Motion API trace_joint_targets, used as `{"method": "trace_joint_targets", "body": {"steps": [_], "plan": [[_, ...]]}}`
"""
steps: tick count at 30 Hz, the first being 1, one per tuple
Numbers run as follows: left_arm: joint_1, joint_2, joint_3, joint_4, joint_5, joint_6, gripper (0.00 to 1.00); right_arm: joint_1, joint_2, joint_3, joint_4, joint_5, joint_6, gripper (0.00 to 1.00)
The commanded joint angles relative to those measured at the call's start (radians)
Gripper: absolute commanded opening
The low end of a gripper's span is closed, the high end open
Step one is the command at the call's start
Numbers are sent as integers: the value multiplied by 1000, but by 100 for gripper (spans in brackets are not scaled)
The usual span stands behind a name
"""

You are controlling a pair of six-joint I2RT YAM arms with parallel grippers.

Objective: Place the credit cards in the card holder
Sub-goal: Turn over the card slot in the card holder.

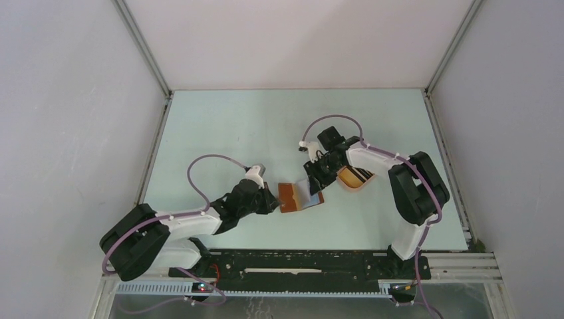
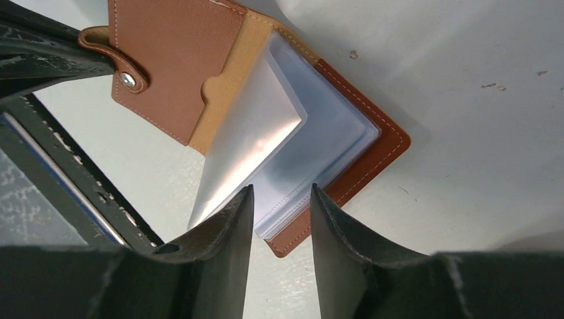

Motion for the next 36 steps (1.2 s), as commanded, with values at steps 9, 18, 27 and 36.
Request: {"method": "trace_joint_targets", "body": {"steps": [9,18,27,36], "plan": [[-15,-43,-25,31,14,-12,0,131,-90,27,24,258,-90,47],[-14,-80,-49,47,14,-17,1,198,-69,27,25,242,-101,49],[-15,-122,-80,69,0,-23,15,175,-11,29,24,54,-51,42],[-15,-207,-117,54,-29,-20,32,154,78,58,13,-47,-18,28]]}}
